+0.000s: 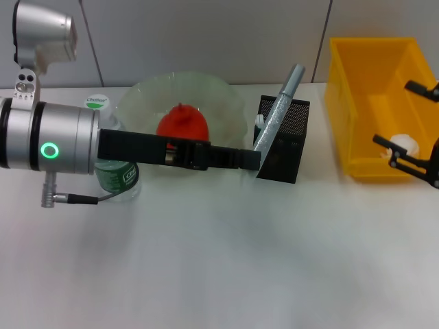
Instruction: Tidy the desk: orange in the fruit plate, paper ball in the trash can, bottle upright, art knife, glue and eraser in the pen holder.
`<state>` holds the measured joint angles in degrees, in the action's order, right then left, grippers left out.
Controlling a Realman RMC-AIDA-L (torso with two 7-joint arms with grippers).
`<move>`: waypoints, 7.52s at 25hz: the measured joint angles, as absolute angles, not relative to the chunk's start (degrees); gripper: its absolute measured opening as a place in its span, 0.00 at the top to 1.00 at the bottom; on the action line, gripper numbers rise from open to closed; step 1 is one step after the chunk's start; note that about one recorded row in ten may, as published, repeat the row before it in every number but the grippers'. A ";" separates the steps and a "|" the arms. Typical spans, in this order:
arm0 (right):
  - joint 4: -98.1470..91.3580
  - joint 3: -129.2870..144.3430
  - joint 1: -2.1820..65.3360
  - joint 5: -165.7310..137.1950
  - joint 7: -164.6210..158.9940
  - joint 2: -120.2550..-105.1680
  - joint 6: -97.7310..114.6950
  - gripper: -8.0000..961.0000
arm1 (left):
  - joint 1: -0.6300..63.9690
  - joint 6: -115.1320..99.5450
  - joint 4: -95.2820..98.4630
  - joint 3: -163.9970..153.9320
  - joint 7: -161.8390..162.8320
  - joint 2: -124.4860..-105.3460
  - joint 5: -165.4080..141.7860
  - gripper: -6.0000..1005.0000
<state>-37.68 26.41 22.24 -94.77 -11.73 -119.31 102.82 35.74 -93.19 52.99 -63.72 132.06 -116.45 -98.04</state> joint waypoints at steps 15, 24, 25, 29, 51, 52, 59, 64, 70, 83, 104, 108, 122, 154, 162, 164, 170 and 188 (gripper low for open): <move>-30.36 29.39 24.80 -91.20 21.69 -119.30 103.10 0.26 | 36.12 -95.71 52.36 -61.71 136.48 -115.93 -98.14 0.85; -24.48 33.46 26.29 -90.44 37.76 -119.28 102.93 0.26 | 36.28 -95.89 52.18 -61.18 138.69 -115.88 -98.13 0.85; -23.70 33.51 26.58 -90.42 39.48 -119.28 103.01 0.26 | 36.14 -95.90 52.08 -61.16 139.07 -115.93 -98.11 0.85; -20.35 33.64 27.86 -90.42 45.83 -119.22 103.07 0.26 | 35.50 -96.08 51.28 -61.08 139.53 -116.36 -97.82 0.85; -9.43 36.65 32.11 -90.43 63.49 -119.16 101.66 0.26 | 35.53 -97.62 43.90 -57.95 139.21 -116.98 -97.64 0.85; -9.05 36.65 32.25 -90.43 63.87 -119.17 101.66 0.26 | 35.43 -97.75 43.90 -57.95 139.13 -116.99 -97.64 0.85; -7.97 36.65 33.09 -90.44 64.27 -119.18 102.24 0.26 | 34.62 -97.96 43.49 -57.97 138.43 -117.06 -97.64 0.85; -7.20 36.65 33.92 -90.65 64.30 -119.19 102.27 0.26 | 34.11 -98.21 43.05 -58.00 138.20 -116.95 -97.64 0.85; -5.85 36.65 34.62 -90.92 65.46 -119.18 102.08 0.26 | 34.02 -98.67 41.98 -57.33 137.48 -116.81 -97.63 0.85; -5.00 38.14 34.63 -91.20 65.60 -119.09 100.20 0.27 | 33.96 -98.93 40.97 -56.77 139.01 -116.48 -97.91 0.85; -3.15 39.55 36.25 -91.24 65.63 -119.26 98.28 0.29 | 33.01 -99.45 40.16 -57.28 139.61 -116.50 -98.17 0.85; -3.13 39.55 36.69 -91.24 65.62 -119.20 97.42 0.35 | 32.94 -99.48 40.15 -57.14 139.51 -116.59 -98.17 0.85; -2.81 39.78 37.58 -91.24 65.59 -119.09 95.92 0.60 | 33.24 -99.52 39.58 -57.25 139.20 -116.76 -98.19 0.85; -2.87 40.37 37.69 -91.14 67.15 -119.18 95.56 0.84 | 33.59 -99.42 38.58 -57.31 138.67 -116.53 -98.07 0.78; -2.99 40.33 37.62 -91.14 67.15 -119.17 95.74 0.84 | 33.93 -99.72 38.57 -58.00 138.34 -116.38 -98.43 0.75; -3.06 40.32 37.62 -91.08 67.17 -119.17 95.78 0.84 | 33.89 -99.72 38.57 -57.80 138.35 -116.22 -98.45 0.74; -2.99 40.33 37.56 -90.91 67.85 -119.18 95.80 0.84 | 33.55 -99.58 38.57 -57.45 138.35 -116.10 -98.46 0.65; -2.82 37.54 35.95 -90.27 65.07 -119.24 98.05 0.85 | 33.90 -100.41 38.67 -57.39 131.74 -115.94 -98.23 0.17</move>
<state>-2.82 37.54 35.95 -90.27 65.07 -119.24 98.05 33.90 -100.41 38.67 -57.39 131.74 -115.94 -98.23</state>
